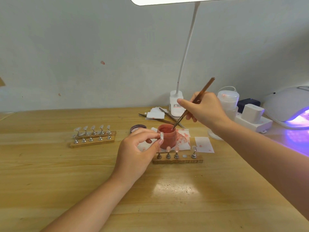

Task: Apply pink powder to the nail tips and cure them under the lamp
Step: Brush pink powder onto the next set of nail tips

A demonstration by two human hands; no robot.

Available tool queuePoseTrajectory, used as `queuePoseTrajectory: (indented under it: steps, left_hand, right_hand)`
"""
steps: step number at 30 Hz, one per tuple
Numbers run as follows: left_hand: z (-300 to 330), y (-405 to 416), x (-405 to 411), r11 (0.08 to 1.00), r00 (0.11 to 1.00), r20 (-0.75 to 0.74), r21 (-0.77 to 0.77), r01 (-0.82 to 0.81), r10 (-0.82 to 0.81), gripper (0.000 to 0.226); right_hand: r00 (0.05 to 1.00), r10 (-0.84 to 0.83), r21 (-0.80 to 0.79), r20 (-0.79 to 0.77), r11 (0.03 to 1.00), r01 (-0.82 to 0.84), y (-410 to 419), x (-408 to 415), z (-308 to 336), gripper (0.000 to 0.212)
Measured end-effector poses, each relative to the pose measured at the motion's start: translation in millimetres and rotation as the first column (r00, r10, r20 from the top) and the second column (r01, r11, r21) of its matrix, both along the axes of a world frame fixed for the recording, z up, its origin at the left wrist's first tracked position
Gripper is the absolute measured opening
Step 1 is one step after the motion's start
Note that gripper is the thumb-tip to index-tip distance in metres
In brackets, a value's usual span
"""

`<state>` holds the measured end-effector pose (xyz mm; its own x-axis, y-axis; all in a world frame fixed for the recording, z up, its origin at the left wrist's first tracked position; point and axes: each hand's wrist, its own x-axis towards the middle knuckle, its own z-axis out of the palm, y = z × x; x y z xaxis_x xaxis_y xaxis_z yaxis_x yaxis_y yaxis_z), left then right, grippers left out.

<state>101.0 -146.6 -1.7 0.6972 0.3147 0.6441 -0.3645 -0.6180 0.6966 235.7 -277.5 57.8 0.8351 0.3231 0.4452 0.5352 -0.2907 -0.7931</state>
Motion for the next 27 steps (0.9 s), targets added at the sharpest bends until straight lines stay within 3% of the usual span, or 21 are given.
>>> queuePoseTrajectory:
  steps: [4,10,15,19,22,27]
  left_hand:
    - [1,0,0,0.999,1.000,-0.029,-0.032,0.004,-0.005,0.037]
    - [1,0,-1,0.999,0.998,-0.054,-0.041,0.019,-0.021,0.035]
    - [1,0,0,1.000,1.000,-0.025,-0.025,0.014,-0.015,0.035]
    - [0,0,1,1.000,1.000,-0.005,-0.015,0.024,-0.024,0.028]
    - [-1,1,1,0.998,0.999,-0.003,-0.037,0.044,-0.044,0.021]
    - [-1,1,1,1.000,0.999,-0.018,-0.010,0.029,-0.029,0.020]
  right_hand:
    - [0.999,-0.024,0.003,0.028,1.000,0.024,-8,1,-1,0.033]
    - [0.994,-0.090,0.164,0.063,0.983,0.078,-18,-10,-7,0.032]
    - [0.984,0.100,0.392,0.151,0.907,-0.152,-22,-45,-31,0.030]
    - [0.927,0.172,0.252,0.335,0.931,-0.264,-25,-66,-51,0.023]
    - [0.917,0.158,0.196,0.367,0.950,-0.242,-26,-72,-51,0.021]
    - [0.914,0.161,0.231,0.371,0.938,-0.258,-28,-73,-57,0.038]
